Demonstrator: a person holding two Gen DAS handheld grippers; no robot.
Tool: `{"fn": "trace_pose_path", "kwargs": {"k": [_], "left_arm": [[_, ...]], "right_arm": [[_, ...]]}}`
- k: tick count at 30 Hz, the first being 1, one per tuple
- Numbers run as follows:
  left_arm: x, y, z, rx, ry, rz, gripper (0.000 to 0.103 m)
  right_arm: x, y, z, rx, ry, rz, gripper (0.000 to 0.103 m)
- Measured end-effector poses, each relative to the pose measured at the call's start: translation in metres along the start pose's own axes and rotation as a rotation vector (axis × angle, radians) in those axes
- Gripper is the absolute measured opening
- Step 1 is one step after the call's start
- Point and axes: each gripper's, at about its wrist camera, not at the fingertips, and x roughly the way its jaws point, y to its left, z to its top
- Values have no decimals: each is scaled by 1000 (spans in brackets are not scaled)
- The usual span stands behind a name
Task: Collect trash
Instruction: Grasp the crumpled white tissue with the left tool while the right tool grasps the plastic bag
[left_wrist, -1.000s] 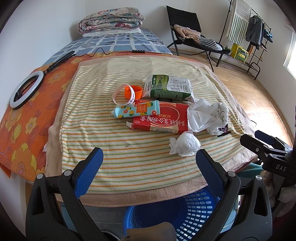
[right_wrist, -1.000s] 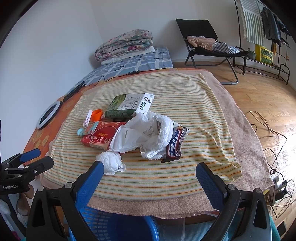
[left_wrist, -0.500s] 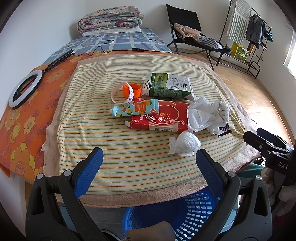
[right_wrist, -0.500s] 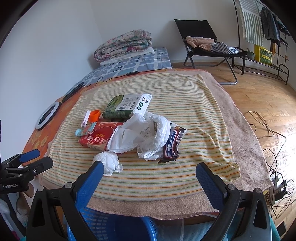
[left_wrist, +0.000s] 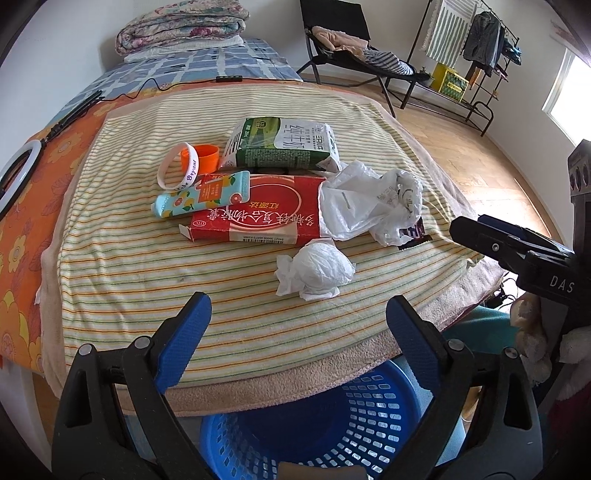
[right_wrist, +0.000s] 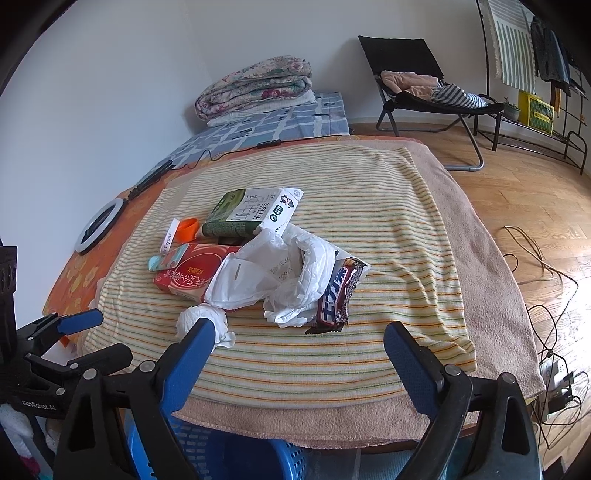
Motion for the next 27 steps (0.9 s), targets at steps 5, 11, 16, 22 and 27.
{"fn": "trace_pose_path", "kwargs": {"k": [5, 11, 16, 22, 27], "left_arm": [[14, -9, 5, 22, 29, -11, 86], [34, -9, 12, -9, 72, -36, 76], [48, -9, 19, -15, 94, -29, 66], [63, -5, 21, -33, 126, -36, 48], [64, -4, 22, -36, 131, -39, 33]], "right_arm": [[7, -10, 16, 28, 32, 59, 88], [27, -23, 38, 65, 72, 114, 74], [42, -26, 47, 81, 98, 148, 67], [60, -19, 51, 60, 133, 146, 62], [74, -21, 52, 76, 162, 134, 52]]}}
